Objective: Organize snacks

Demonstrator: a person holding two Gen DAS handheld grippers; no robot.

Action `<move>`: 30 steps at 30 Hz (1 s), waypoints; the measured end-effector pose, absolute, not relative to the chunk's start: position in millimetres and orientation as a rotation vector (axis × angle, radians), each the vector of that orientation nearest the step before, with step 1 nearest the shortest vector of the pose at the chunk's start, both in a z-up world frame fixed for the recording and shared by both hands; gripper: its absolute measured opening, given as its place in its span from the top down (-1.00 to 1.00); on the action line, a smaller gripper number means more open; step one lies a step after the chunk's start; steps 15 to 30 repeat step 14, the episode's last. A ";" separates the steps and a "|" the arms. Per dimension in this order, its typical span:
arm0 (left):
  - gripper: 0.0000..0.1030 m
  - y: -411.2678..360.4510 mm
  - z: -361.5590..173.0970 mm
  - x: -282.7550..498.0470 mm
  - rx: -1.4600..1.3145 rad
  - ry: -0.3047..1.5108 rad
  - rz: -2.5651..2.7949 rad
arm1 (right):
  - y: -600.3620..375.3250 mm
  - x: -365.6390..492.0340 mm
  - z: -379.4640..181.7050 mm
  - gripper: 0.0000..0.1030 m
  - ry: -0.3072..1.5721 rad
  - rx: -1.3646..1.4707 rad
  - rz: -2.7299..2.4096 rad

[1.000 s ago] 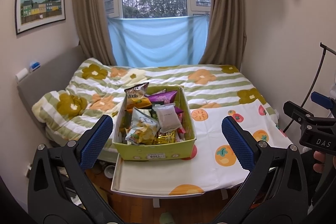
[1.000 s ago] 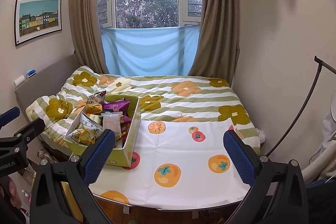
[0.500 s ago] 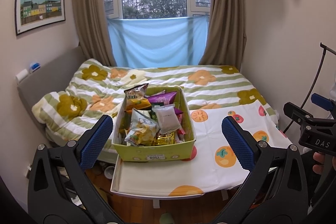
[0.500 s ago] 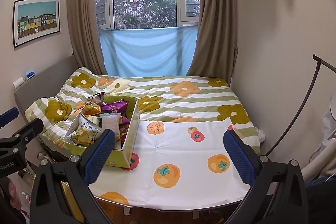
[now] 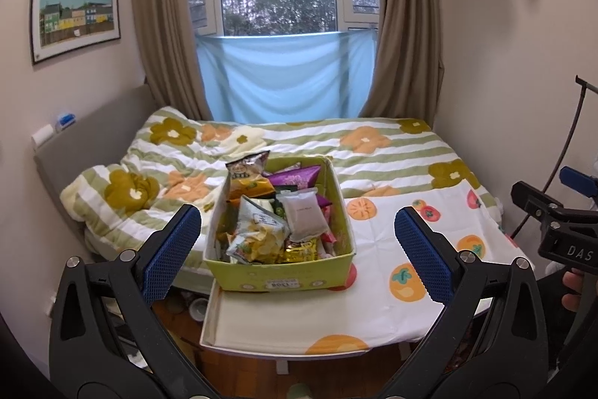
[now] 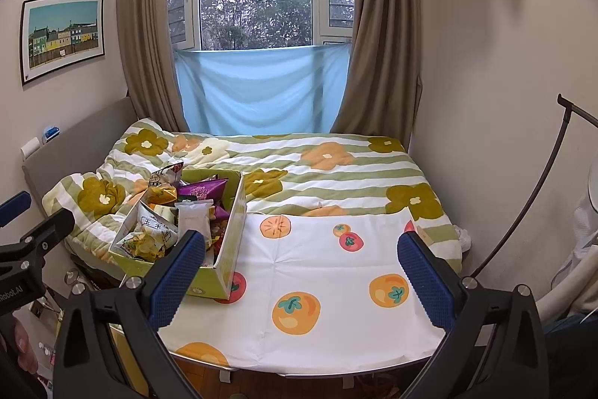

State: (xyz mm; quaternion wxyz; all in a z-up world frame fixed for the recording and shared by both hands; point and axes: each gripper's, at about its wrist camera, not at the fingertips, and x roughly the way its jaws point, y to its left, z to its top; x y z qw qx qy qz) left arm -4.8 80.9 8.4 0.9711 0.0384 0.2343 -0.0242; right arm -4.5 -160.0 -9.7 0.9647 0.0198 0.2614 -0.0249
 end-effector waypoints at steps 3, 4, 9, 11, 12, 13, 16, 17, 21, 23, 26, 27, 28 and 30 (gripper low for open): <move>-0.99 81.6 7.6 -3.6 0.093 0.465 -0.024 | -160.2 -2.7 -10.2 -0.99 0.528 0.042 -0.053; -0.99 82.7 7.1 -3.1 0.096 0.465 -0.020 | -159.8 -2.1 -10.2 -0.99 0.529 0.043 -0.054; -0.99 87.8 4.1 2.5 0.105 0.470 -0.006 | -160.0 0.1 -10.7 -0.99 0.533 0.043 -0.052; -0.99 92.6 0.9 7.6 0.093 0.482 -0.021 | -158.8 3.3 -11.8 -0.99 0.540 0.045 -0.051; -0.99 94.1 -0.2 8.6 0.090 0.485 -0.023 | -158.2 5.1 -12.0 -0.99 0.544 0.045 -0.051; -0.99 96.5 -1.8 11.1 0.088 0.489 -0.024 | -156.9 7.1 -12.7 -0.99 0.549 0.046 -0.051; -0.99 98.6 -3.1 14.1 0.088 0.492 -0.022 | -155.6 8.6 -13.1 -0.99 0.551 0.046 -0.050; -0.99 98.6 -3.1 14.1 0.088 0.492 -0.022 | -155.6 8.6 -13.1 -0.99 0.551 0.046 -0.050; -0.99 98.6 -3.1 14.1 0.088 0.492 -0.022 | -155.6 8.6 -13.1 -0.99 0.551 0.046 -0.050; -0.99 98.6 -3.1 14.1 0.088 0.492 -0.022 | -155.6 8.6 -13.1 -0.99 0.551 0.046 -0.050; -0.99 98.6 -3.1 14.1 0.088 0.492 -0.022 | -155.6 8.6 -13.1 -0.99 0.551 0.046 -0.050; -0.99 98.6 -3.1 14.1 0.088 0.492 -0.022 | -155.6 8.6 -13.1 -0.99 0.551 0.046 -0.050; -0.99 98.6 -3.1 14.1 0.088 0.492 -0.022 | -155.6 8.6 -13.1 -0.99 0.551 0.046 -0.050; -0.99 98.6 -3.1 14.1 0.088 0.492 -0.022 | -155.6 8.6 -13.1 -0.99 0.551 0.046 -0.050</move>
